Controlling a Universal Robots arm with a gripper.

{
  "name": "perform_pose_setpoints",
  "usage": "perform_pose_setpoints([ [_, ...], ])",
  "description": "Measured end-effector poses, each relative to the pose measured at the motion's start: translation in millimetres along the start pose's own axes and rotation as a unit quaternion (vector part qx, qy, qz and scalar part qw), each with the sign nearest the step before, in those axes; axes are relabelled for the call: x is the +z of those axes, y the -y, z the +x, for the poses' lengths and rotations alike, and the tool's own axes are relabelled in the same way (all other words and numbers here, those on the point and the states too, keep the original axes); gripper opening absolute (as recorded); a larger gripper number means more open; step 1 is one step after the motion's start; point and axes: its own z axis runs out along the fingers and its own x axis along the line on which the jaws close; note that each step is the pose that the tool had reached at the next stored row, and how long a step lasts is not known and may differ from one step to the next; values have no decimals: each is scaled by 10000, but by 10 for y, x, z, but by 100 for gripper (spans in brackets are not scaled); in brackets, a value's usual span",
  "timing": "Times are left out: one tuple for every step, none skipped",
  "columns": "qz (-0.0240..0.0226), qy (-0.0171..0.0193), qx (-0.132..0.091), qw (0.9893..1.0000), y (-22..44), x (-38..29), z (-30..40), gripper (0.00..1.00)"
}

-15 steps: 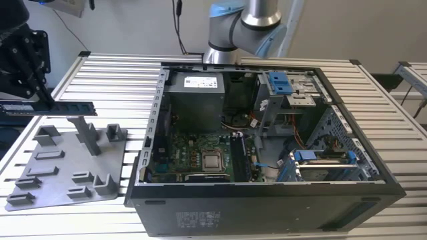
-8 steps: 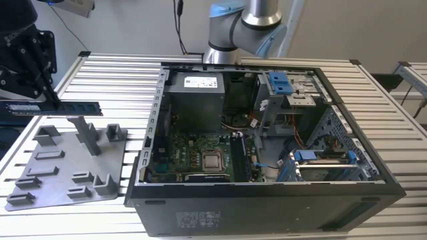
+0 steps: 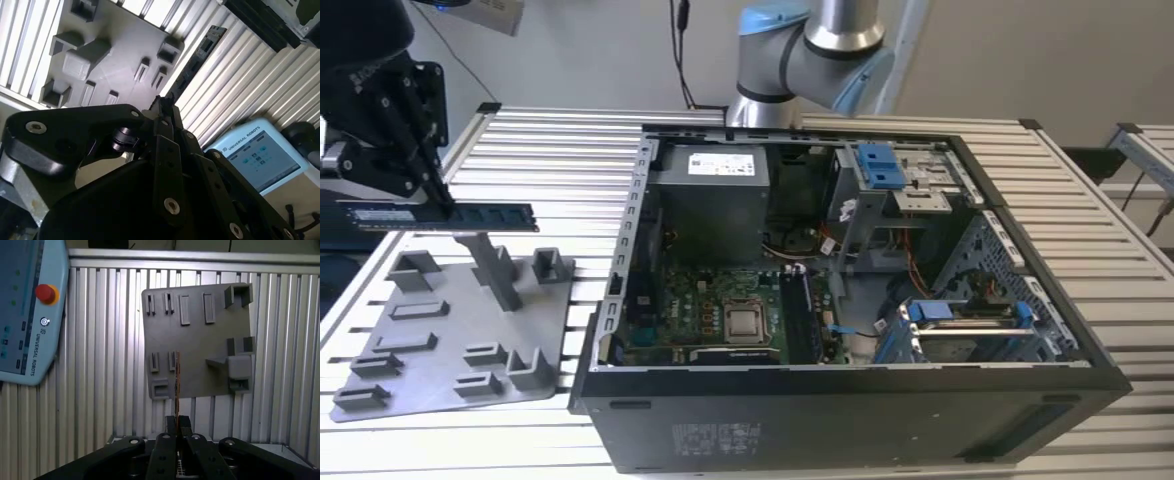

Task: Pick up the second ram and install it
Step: 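Pick up the second ram and move it above second insertion slot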

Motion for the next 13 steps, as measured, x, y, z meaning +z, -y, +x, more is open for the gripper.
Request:
perform_pose_setpoints([
  [0, 0, 0, 10000, 14, 0, 0, 14],
  [0, 0, 0, 10000, 27, -1, 1, 14],
  [0, 0, 0, 10000, 41, -1, 1, 14],
  [0, 0, 0, 10000, 55, -1, 1, 14],
  [0, 0, 0, 10000, 68, -1, 1, 14],
  [0, 0, 0, 10000, 82, -1, 1, 14],
  [0, 0, 0, 10000, 96, -1, 2, 14],
  [0, 0, 0, 10000, 111, -2, 2, 14],
  [0, 0, 0, 10000, 125, -2, 2, 14],
  [0, 0, 0, 10000, 141, -2, 2, 14],
  [0, 0, 0, 10000, 154, -3, 2, 14],
  [0, 0, 0, 10000, 167, -3, 3, 14],
  [0, 1, 0, 10000, 182, -3, 3, 14],
])
